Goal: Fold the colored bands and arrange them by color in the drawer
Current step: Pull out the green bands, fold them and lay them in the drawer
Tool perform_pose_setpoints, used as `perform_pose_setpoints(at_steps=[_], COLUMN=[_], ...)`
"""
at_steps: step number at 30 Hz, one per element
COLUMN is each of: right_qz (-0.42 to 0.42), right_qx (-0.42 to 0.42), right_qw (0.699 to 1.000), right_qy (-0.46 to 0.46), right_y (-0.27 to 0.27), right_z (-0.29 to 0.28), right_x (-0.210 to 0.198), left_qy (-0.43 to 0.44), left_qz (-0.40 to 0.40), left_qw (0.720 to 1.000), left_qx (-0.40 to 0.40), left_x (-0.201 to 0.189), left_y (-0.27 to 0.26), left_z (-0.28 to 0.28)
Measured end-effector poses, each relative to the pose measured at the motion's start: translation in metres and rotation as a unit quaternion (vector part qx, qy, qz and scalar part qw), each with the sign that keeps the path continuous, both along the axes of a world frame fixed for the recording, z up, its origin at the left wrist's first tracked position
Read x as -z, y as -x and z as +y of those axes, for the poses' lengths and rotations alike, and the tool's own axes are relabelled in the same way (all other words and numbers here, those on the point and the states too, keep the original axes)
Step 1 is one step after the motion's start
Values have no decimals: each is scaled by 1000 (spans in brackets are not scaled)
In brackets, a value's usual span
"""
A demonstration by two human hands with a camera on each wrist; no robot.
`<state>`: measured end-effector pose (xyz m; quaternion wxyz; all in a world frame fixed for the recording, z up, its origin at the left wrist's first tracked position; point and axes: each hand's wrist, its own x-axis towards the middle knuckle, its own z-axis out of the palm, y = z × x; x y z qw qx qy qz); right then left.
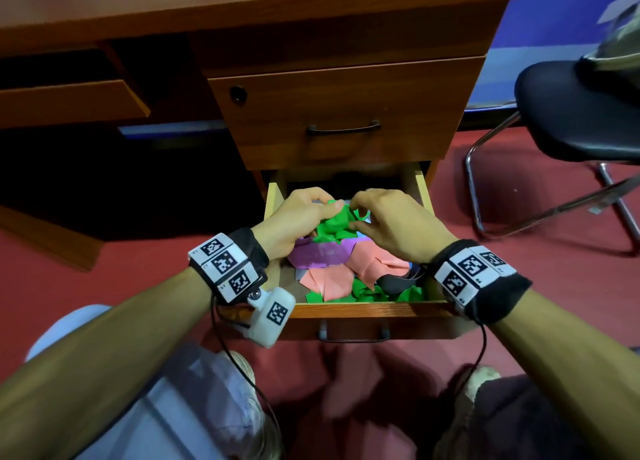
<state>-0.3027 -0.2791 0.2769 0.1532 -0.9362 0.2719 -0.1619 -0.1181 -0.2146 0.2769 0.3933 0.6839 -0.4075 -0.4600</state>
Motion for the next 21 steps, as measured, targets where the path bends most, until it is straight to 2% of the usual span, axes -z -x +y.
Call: perform_pose_setpoints(at_steps=[2,4,6,8,10,11,12,15,17,19,21], right_qz=[-12,-49,-112,-185,-216,-203,-170,-61,-33,-50,-87], right_qx=[-8,-11,35,116,162,172,184,201,200,150,82], right_qw=[1000,998,991,967,921,903,904,945,953,944,909], right_qy=[-17,-36,-60,-131,-282,-336,-347,-250,-224,-290,-399], right_y=[0,2,7,13,12,10,7,4,3,1,-3], right_z=[1,-3,-12,-21,-23,-22,-21,-18,-15,-10,0], right_x=[0,-2,-7,-8,-7,-5,-1,7,4,-1,-10], left_qy=[-9,-32,-59,-61,-45,-39,-35,-24,-13,-1,18], left_qz=[7,21,69,153,201,201,182,113,100,106,130], left_qw=[1000,999,993,979,968,969,973,990,994,994,991], left_qx=[5,-22,-70,-116,-140,-141,-135,-83,-39,5,34], left_x=[0,-1,-2,-9,-15,-16,-17,-16,-17,-22,-26], left_y=[2,0,-8,-17,-25,-26,-24,-13,-4,3,5], left_z=[2,2,0,-3,-6,-7,-6,-2,2,5,6])
